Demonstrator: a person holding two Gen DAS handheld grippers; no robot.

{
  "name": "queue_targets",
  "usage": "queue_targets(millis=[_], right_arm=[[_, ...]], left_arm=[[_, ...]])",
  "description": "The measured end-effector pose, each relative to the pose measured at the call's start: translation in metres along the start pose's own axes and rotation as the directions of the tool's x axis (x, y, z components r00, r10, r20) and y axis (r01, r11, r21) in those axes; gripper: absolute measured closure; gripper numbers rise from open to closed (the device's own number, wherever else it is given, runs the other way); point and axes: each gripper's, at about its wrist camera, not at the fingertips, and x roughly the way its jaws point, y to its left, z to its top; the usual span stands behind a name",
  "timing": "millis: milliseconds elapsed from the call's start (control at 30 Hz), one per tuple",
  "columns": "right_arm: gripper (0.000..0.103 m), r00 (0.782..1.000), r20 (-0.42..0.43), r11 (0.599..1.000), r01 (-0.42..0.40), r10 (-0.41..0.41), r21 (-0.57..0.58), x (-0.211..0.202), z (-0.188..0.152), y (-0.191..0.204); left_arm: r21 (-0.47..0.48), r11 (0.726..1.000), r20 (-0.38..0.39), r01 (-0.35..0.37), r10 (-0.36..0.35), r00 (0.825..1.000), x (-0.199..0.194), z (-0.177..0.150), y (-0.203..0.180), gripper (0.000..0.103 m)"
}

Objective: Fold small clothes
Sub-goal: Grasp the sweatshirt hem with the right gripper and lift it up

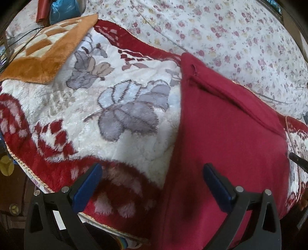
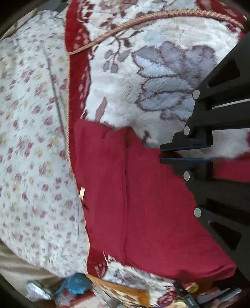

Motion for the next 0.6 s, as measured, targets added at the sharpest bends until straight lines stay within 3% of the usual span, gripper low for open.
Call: queue_targets(millis=[33,100,167,333,367,433,467,500,600], right_arm=[[0.082,1.000,-0.012,1.000,-0.017,0.017,-0.008,-0.005,-0.003,0.001],[0.043,0.998,-0.032,0.998,-0.054,0.054,-0.023,-0.016,-0.013,0.003],[0.039,0.996,-0.055,0.996,-0.074,0.071,-0.054,-0.022,-0.026,0.006],[0.039,0.992,-0.118,0.994,-0.052,0.040,-0.097,-0.006,-0.058,0.012],[0.040,0.992,-0.123,0.994,-0.052,0.041,-0.091,-0.002,-0.062,0.012],[0.060,0.996,-0.088,0.992,-0.029,0.018,-0.125,-0.002,-0.069,0.018],[0.087,0.995,-0.092,0.986,-0.037,0.023,-0.161,-0.001,-0.071,0.024],[0.093,0.995,-0.093,0.984,-0.036,0.020,-0.175,-0.001,-0.072,0.027],[0.095,0.997,-0.078,0.983,-0.015,0.000,-0.182,-0.007,-0.072,0.023]], left_arm=[[-0.001,1.000,0.000,0.001,-0.001,1.000,-0.001,-0.002,0.001,0.000],[0.001,1.000,-0.009,0.002,-0.002,1.000,-0.002,-0.008,0.001,0.000],[0.012,1.000,-0.014,-0.004,0.004,1.000,-0.002,-0.011,-0.001,0.000],[0.041,0.999,-0.004,-0.020,0.020,1.000,-0.006,-0.015,-0.006,0.000],[0.042,0.999,-0.001,-0.023,0.023,1.000,-0.007,-0.015,-0.007,0.000],[0.049,0.998,0.003,-0.031,0.031,1.000,-0.007,-0.016,-0.007,0.000],[0.052,0.998,0.001,-0.036,0.036,0.999,-0.006,-0.016,-0.007,0.000],[0.055,0.998,-0.003,-0.041,0.041,0.999,-0.005,-0.016,-0.007,0.000],[0.055,0.998,-0.013,-0.038,0.039,0.999,-0.003,-0.017,-0.007,0.000]])
